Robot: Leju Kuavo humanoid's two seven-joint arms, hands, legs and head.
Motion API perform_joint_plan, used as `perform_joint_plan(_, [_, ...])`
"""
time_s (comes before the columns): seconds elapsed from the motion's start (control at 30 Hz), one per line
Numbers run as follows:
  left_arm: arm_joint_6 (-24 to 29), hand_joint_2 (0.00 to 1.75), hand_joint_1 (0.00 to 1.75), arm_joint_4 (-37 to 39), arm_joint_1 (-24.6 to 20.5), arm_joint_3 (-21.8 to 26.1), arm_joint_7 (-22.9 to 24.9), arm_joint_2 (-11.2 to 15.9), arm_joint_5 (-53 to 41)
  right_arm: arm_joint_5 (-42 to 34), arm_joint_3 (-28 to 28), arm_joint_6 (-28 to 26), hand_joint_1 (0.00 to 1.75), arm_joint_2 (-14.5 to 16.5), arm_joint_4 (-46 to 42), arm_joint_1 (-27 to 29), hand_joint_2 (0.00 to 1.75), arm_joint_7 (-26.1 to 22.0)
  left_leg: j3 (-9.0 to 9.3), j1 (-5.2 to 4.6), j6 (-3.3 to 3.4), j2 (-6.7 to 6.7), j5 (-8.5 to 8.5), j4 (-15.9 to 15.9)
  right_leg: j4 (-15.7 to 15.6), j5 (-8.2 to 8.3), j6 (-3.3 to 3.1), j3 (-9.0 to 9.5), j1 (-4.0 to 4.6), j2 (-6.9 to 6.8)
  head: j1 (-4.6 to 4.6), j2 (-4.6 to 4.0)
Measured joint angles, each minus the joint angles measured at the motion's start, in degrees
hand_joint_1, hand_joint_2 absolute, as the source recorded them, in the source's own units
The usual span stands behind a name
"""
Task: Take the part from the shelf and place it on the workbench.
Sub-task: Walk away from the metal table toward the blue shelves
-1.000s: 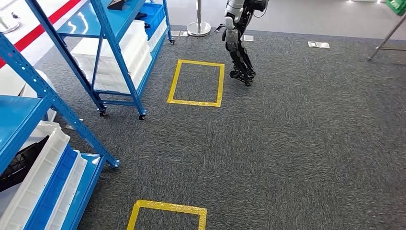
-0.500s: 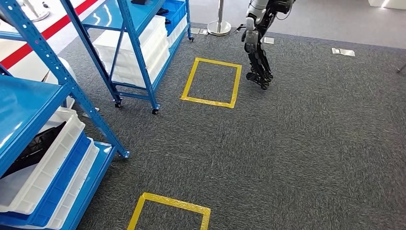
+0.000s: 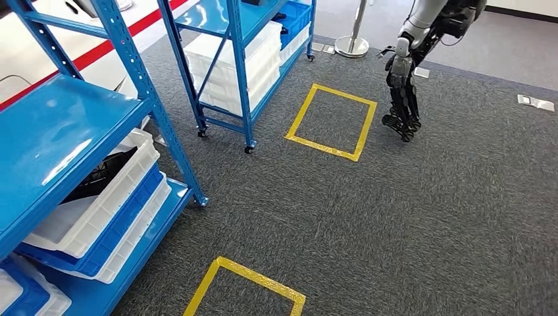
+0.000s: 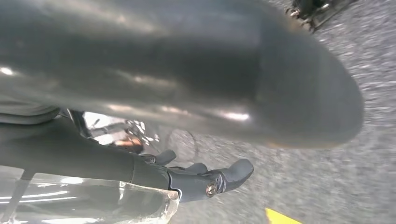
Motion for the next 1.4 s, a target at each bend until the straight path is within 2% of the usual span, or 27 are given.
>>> perform_joint_plan(0.03, [0.1, 0.0, 0.0, 0.0, 0.0, 0.0, 0.0, 0.0, 0.0, 0.0, 0.0, 0.1, 0.0, 0.0, 0.0, -0.1, 0.0, 0.0, -0.13, -0.02, -0.36, -0.4, -0.01, 0.0, -0.6, 0.19, -0.42, 0.15, 0.11, 0.11, 0.01, 0.0])
perform_joint_plan(0.1, [0.1, 0.0, 0.0, 0.0, 0.2, 0.1, 0.0, 0.0, 0.0, 0.1, 0.0, 0.1, 0.0, 0.0, 0.0, -0.2, 0.0, 0.0, -0.42, 0.22, -1.0, -0.88, 0.03, 0.0, -0.8, 0.51, -1.39, 0.41, 0.18, -0.82, -0.05, 0.0])
perform_joint_plan(0.17, [0.1, 0.0, 0.0, 0.0, 0.3, 0.2, 0.0, 0.0, 0.0, 0.1, 0.0, 0.2, 0.0, 0.1, 0.0, -0.2, 0.0, 0.0, -1.51, 0.32, -1.5, 1.03, -1.34, 2.1, -1.0, 0.85, -2.06, 0.65, -0.01, -1.83, -0.26, 0.0])
perform_joint_plan(0.23, [0.1, 0.0, 0.0, 0.0, 0.1, 0.2, 0.0, 0.0, 0.0, 0.1, 0.0, 0.2, 0.0, 0.1, 0.0, -0.1, 0.0, 0.0, -4.33, 0.36, -1.92, 3.89, -4.8, 8.0, -1.2, 0.88, -2.58, 0.66, 0.16, -3.01, -0.66, 0.0])
perform_joint_plan(0.3, [0.1, 0.0, 0.0, 0.0, 0.1, 0.2, 0.0, 0.0, -0.2, 0.1, 0.0, 0.2, 0.0, 0.0, 0.0, 0.1, 0.0, 0.0, -7.38, 0.51, -2.24, 4.95, -7.41, 14.3, -1.1, 0.74, -2.97, 0.64, 0.41, -4.44, -0.84, 0.0])
perform_joint_plan(0.33, [0.1, 0.0, 0.0, 0.0, 0.1, 0.2, 0.0, 0.0, -0.2, 0.1, 0.0, 0.2, 0.0, 0.0, 0.0, 0.2, 0.0, 0.1, -7.86, 0.55, -2.29, 5.2, -7.35, 15.3, -1.1, 0.67, -3.04, 0.65, 0.47, -5.1, -0.85, 0.0])
perform_joint_plan(0.37, [0.1, 0.0, 0.0, 0.0, 0.2, 0.2, 0.0, 0.0, -0.3, 0.1, 0.0, 0.2, 0.0, 0.0, 0.0, 0.1, 0.0, 0.1, -7.3, 0.57, -2.28, 5.47, -6.3, 14.2, -1.1, 0.61, -3.1, 0.69, 0.5, -5.68, -0.86, 0.0])
perform_joint_plan(0.4, [0.1, 0.0, 0.0, 0.0, 0.2, 0.2, 0.0, 0.0, -0.4, 0.1, 0.0, 0.2, 0.0, 0.0, 0.0, 0.1, 0.0, 0.1, -5.74, 0.58, -2.18, 5.96, -4.56, 11.3, -1.1, 0.52, -3.09, 0.8, 0.5, -6.21, -0.86, 0.0])
perform_joint_plan(0.47, [0.1, 0.0, 0.0, 0.0, 0.1, 0.2, 0.0, 0.0, -0.7, 0.1, 0.0, 0.2, 0.0, 0.0, 0.0, 0.1, 0.0, 0.1, -1.87, 0.37, -1.78, 8.29, -1.64, 4.1, -1.1, 0.22, -2.81, 1.06, 0.79, -7.14, -0.88, 0.0])
perform_joint_plan(0.53, [0.1, 0.0, 0.0, 0.0, -0.1, 0.2, 0.0, 0.1, -0.9, 0.2, 0.0, 0.2, 0.0, 0.0, 0.0, 0.0, 0.0, 0.1, -0.17, -0.01, -1.3, 9.53, -0.89, 0.7, -1.1, -0.1, -2.33, 1.35, 1.19, -8.03, -0.78, 0.0])
perform_joint_plan(0.6, [0.1, 0.0, 0.0, 0.0, 0.0, 0.1, 0.0, 0.1, -1.2, 0.2, 0.0, 0.2, 0.0, 0.1, 0.0, -0.1, 0.0, 0.2, -0.18, -0.13, -0.68, 8.33, -0.78, 0.3, -1.2, -0.33, -1.84, 1.54, 1.36, -8.95, -0.69, 0.0])
perform_joint_plan(0.67, [0.0, 0.0, 0.0, 0.0, 0.0, 0.1, 0.0, 0.1, -1.3, 0.2, -0.1, 0.2, 0.0, 0.1, 0.0, -0.3, 0.0, 0.3, 0.12, 0.04, 0.17, 7.21, -0.35, -0.3, 0.5, -1.45, -1.55, 1.02, 1.22, -7.61, -0.62, 0.0])
perform_joint_plan(0.7, [0.0, 0.0, 0.0, 0.0, -0.1, 0.1, -0.1, 0.1, -1.5, 0.2, -0.2, 0.2, 0.0, 0.2, 0.0, -0.2, 0.0, 0.3, 0.27, 0.21, 0.58, 6.67, -0.11, -0.6, 2.9, -2.72, -1.62, -0.03, 1.11, -6.2, -0.54, 0.0])
perform_joint_plan(0.77, [-0.3, 0.0, 0.0, 0.0, -0.1, 0.1, -0.2, 0.2, -1.8, 0.1, -0.5, 0.2, 0.0, 0.2, 0.0, 0.0, 0.0, 0.3, 0.24, 0.21, 0.98, 5.4, 0.03, -0.6, 10.4, -5.91, -1.96, -3.56, 0.85, -3.67, -0.39, 0.0])
perform_joint_plan(0.83, [-0.6, 0.0, 0.0, 0.0, -0.1, 0.1, -0.2, 0.2, -1.9, 0.0, -0.7, 0.2, 0.0, 0.2, 0.0, 0.2, 0.0, 0.4, 0.22, 0.18, 1.01, 3.86, 0.03, -0.6, 15.3, -7.17, -1.62, -6.26, 0.75, -3.06, -0.33, 0.0])
perform_joint_plan(0.87, [-0.7, 0.0, 0.0, 0.0, 0.0, 0.1, -0.2, 0.2, -2.0, 0.0, -0.8, 0.2, 0.0, 0.2, 0.0, 0.2, 0.0, 0.4, 0.25, 0.18, 0.98, 3.1, 0.04, -0.5, 14.7, -6.38, -1.15, -6.16, 0.71, -2.92, -0.3, 0.0])
perform_joint_plan(0.9, [-0.8, 0.0, 0.0, 0.0, 0.0, 0.0, -0.2, 0.2, -2.1, -0.1, -0.9, 0.2, 0.0, 0.2, 0.0, 0.2, 0.0, 0.5, 0.31, 0.2, 0.94, 2.36, 0.03, -0.5, 11.8, -4.79, -0.61, -5.0, 0.61, -2.67, -0.3, 0.0])
perform_joint_plan(0.97, [-1.0, 0.0, 0.0, 0.0, 0.0, 0.0, -0.3, 0.2, -2.4, -0.2, -1.1, 0.1, 0.0, 0.1, 0.0, 0.1, 0.0, 0.5, 0.31, 0.13, 0.54, 1.0, -0.08, -0.2, 3.6, -1.22, 0.13, -1.6, 0.26, -0.81, -0.21, 0.0])
perform_joint_plan(1.03, [-1.1, 0.0, 0.0, 0.0, 0.1, -0.1, -0.3, 0.3, -2.5, -0.3, -1.3, 0.1, 0.0, 0.1, 0.0, 0.0, 0.0, 0.6, 0.14, 0.0, -0.14, 0.06, -0.18, 0.0, -0.5, 0.39, -0.29, -0.05, 0.2, 0.5, -0.16, 0.0])
perform_joint_plan(1.1, [-1.1, 0.0, 0.0, 0.0, 0.2, -0.1, -0.4, 0.5, -2.7, -0.4, -1.4, 0.0, 0.0, 0.2, 0.0, 0.0, 0.0, 0.8, -0.11, 0.09, -0.86, -0.62, -0.01, -0.1, -0.7, 0.68, -1.31, 0.11, 0.37, -0.19, -0.14, 0.0])
perform_joint_plan(1.13, [-1.1, 0.0, 0.0, 0.0, 0.2, -0.1, -0.4, 0.5, -2.7, -0.4, -1.4, -0.1, 0.0, 0.2, 0.0, -0.1, 0.0, 0.9, -0.32, 0.19, -1.14, -0.3, -0.13, 0.1, -0.8, 0.85, -1.76, 0.26, 0.3, -0.64, -0.14, 0.0])
perform_joint_plan(1.2, [-1.1, 0.0, 0.0, 0.0, 0.2, -0.1, -0.5, 0.6, -2.8, -0.4, -1.5, -0.1, 0.0, 0.4, 0.0, -0.1, 0.0, 1.1, -1.71, 0.28, -1.62, 2.02, -2.02, 2.9, -1.0, 1.1, -2.67, 0.4, 0.07, -1.78, -0.45, 0.0])
perform_joint_plan(1.23, [-1.1, 0.0, 0.0, 0.0, 0.1, -0.2, -0.5, 0.6, -2.8, -0.4, -1.6, -0.2, 0.0, 0.4, 0.0, 0.0, 0.0, 1.1, -3.23, 0.32, -1.86, 3.56, -3.89, 6.2, -1.1, 1.09, -3.0, 0.41, 0.18, -2.44, -0.61, 0.0])
perform_joint_plan(1.3, [-1.1, 0.0, 0.0, 0.0, 0.1, -0.2, -0.5, 0.6, -2.9, -0.4, -1.7, -0.2, 0.0, 0.4, 0.0, 0.1, 0.0, 1.1, -6.91, 0.45, -2.3, 4.98, -7.29, 13.7, -1.0, 0.98, -3.38, 0.33, 0.43, -3.84, -0.77, 0.0])
perform_joint_plan(1.33, [-1.2, 0.0, 0.0, 0.0, 0.1, -0.2, -0.5, 0.6, -2.9, -0.4, -1.7, -0.2, 0.0, 0.4, 0.0, 0.2, 0.0, 1.1, -8.06, 0.52, -2.41, 5.21, -7.89, 16.0, -1.0, 0.93, -3.45, 0.3, 0.52, -4.53, -0.76, 0.0])
perform_joint_plan(1.37, [-1.2, 0.0, 0.0, 0.0, 0.2, -0.2, -0.6, 0.6, -2.9, -0.4, -1.7, -0.2, 0.0, 0.4, 0.0, 0.2, 0.0, 1.1, -8.1, 0.57, -2.44, 5.38, -7.36, 16.1, -1.0, 0.89, -3.49, 0.31, 0.58, -5.13, -0.78, 0.0])
perform_joint_plan(1.4, [-1.2, 0.0, 0.0, 0.0, 0.2, -0.2, -0.6, 0.6, -2.9, -0.4, -1.7, -0.3, 0.0, 0.4, 0.0, 0.1, 0.0, 1.1, -6.93, 0.58, -2.37, 5.63, -5.9, 13.9, -1.0, 0.84, -3.51, 0.37, 0.61, -5.7, -0.78, 0.0])
